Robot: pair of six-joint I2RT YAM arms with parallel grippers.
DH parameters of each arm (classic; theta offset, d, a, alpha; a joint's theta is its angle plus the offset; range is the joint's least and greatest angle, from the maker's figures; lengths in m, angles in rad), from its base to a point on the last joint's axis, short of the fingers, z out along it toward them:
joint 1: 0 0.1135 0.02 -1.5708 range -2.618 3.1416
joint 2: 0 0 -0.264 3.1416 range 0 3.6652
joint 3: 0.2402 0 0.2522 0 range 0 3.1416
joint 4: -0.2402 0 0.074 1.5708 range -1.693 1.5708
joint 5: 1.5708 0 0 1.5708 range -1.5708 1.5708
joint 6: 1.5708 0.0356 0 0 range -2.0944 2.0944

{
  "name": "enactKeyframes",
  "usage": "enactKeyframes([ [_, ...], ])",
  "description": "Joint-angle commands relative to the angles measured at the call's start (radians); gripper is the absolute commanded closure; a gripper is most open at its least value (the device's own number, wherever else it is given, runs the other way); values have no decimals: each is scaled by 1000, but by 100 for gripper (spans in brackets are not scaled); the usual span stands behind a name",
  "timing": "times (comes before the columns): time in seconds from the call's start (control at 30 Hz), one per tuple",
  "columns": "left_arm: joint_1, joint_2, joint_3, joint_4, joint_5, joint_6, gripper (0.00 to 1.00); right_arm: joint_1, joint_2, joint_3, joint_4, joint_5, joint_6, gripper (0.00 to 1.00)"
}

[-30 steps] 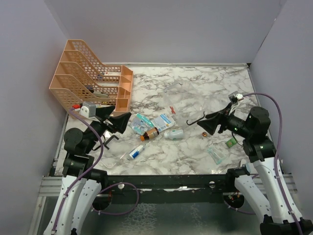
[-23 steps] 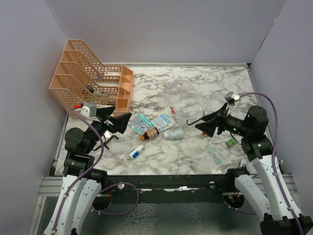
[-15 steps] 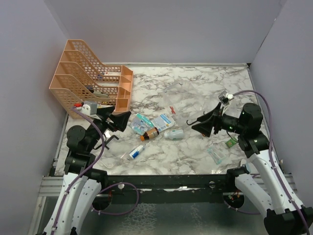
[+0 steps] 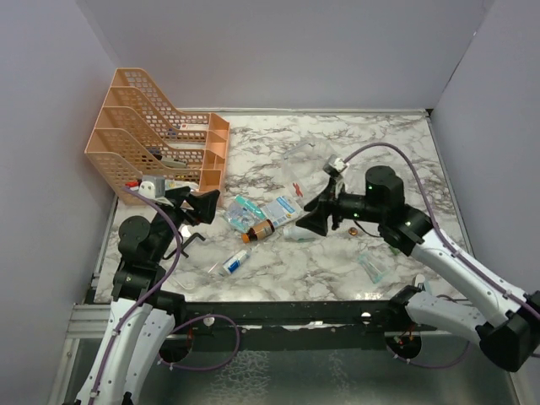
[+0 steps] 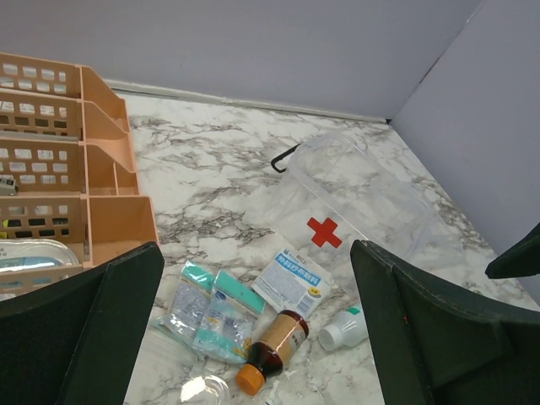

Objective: Organize the medicine kit

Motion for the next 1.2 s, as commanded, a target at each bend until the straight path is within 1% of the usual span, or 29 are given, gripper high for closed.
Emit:
enactKeyframes([
  [0.0,5,-19,3,-7,-54,24,1,148,137,133,-126,316,-168,44],
  [0.1,5,-19,3,-9,-56,26,1,212,216,176,-176,421,-230,47],
  [0.23,5,-16,4,-11,-52,35,1,286,306,210,-218,563,-311,47],
  [0.43,5,-12,7,-20,-49,46,1,340,466,280,-344,735,-392,47],
  [0.53,5,-8,9,-24,-56,49,1,372,529,288,-369,802,-424,44],
  [0.73,5,-3,10,-24,-60,50,1,408,635,314,-410,840,-456,38],
  [0.93,5,-4,12,-33,-71,50,1,422,733,330,-385,880,-471,38],
  [1.17,5,-3,13,-37,-80,50,1,424,785,338,-344,877,-491,38],
])
